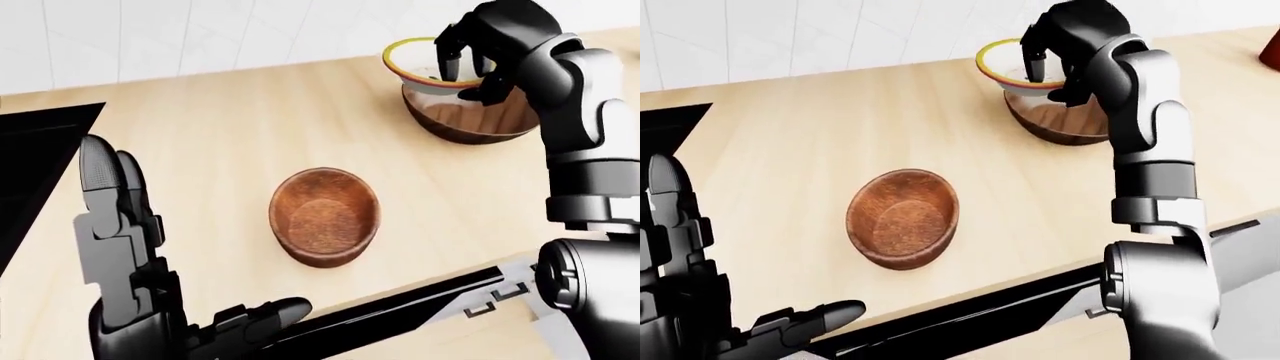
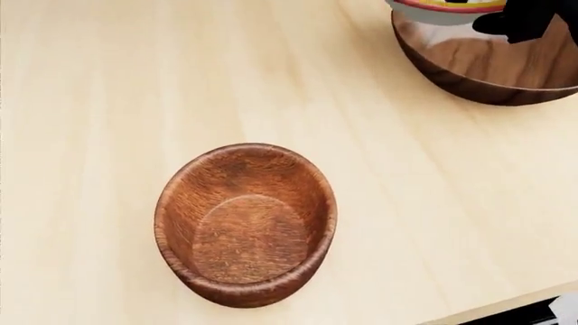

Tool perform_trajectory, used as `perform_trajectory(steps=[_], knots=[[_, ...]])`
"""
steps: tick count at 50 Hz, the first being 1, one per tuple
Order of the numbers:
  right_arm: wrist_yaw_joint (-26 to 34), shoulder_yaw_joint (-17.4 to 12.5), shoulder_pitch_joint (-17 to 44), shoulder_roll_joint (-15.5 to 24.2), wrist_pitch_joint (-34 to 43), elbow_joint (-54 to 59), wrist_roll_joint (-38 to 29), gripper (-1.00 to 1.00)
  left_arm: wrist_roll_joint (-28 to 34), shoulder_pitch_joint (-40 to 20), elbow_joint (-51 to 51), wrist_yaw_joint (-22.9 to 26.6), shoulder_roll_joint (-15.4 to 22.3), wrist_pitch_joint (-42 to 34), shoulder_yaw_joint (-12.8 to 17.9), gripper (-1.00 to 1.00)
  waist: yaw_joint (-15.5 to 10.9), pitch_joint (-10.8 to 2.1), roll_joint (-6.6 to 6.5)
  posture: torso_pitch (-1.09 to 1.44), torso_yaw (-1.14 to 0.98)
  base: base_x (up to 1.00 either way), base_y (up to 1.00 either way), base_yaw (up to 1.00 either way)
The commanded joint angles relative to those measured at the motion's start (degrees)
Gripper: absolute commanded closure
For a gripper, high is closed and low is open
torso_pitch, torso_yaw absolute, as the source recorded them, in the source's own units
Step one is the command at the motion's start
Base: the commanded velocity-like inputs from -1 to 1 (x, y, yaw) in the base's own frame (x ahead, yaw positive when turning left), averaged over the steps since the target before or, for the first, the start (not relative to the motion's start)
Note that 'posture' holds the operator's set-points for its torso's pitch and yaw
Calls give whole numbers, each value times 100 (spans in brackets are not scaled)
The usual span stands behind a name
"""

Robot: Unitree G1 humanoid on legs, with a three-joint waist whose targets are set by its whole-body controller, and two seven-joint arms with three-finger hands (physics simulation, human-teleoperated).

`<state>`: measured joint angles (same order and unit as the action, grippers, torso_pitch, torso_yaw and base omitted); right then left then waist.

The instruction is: Stack the bowls from largest to smallest.

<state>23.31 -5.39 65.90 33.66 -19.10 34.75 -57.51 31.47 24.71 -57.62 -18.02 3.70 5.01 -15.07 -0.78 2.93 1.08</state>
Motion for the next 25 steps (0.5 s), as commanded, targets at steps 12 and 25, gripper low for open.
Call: perform_trajectory(steps=[12, 25], knots=[[-45, -311, 10, 443, 107, -503, 132, 100, 26, -18, -223, -23, -3, 112, -19, -100, -10, -152, 35, 0, 0, 0, 0, 0], [-158, -406, -354, 662, 170, -541, 156, 100, 45, -36, -217, -26, 4, 88, -36, -100, -19, -159, 65, 0, 0, 0, 0, 0]])
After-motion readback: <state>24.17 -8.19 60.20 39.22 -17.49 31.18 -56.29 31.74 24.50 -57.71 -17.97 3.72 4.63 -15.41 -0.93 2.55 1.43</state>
